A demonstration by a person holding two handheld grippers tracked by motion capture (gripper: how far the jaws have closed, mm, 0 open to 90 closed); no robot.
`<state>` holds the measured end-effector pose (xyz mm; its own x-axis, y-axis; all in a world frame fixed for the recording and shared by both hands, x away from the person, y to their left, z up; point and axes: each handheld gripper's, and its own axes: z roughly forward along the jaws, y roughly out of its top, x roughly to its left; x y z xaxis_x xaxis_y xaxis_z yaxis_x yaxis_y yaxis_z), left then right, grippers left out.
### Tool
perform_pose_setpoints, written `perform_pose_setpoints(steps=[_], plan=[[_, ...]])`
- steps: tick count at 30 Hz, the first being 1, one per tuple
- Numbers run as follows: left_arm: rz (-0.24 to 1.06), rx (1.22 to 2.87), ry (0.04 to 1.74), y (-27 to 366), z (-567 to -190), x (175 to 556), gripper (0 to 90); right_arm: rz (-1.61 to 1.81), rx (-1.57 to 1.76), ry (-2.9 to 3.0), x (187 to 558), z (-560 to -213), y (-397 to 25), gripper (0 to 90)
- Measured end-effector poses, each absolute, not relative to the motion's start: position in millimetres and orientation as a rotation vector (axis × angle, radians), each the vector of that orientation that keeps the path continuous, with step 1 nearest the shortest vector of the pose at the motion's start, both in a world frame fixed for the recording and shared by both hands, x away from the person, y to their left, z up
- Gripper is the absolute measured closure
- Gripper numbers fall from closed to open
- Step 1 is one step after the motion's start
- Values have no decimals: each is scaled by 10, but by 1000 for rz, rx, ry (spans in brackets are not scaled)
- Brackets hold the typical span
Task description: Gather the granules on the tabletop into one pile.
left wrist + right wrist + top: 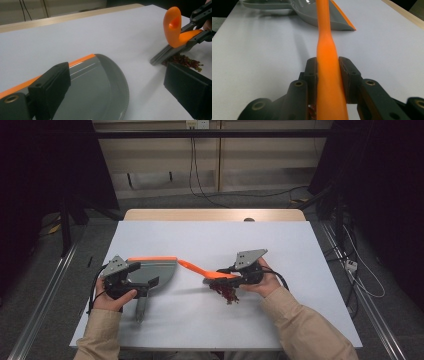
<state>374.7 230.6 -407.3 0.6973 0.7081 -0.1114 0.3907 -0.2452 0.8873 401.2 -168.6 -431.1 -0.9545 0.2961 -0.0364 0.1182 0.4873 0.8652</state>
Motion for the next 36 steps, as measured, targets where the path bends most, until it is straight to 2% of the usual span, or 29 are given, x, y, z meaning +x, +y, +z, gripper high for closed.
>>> perform_pose_setpoints(steps=[24, 31, 36], plan=[[388, 1875, 858, 2315, -4074, 3717, 71, 1460, 357, 2533, 3901, -4285, -1665, 713], [380, 1874, 860, 2311, -4085, 3726, 71, 1492, 529, 2455, 3937, -4217, -1692, 714], [382, 1874, 858, 2309, -4084, 3728, 71, 1570, 789, 2333, 3911, -4084, -1643, 714]])
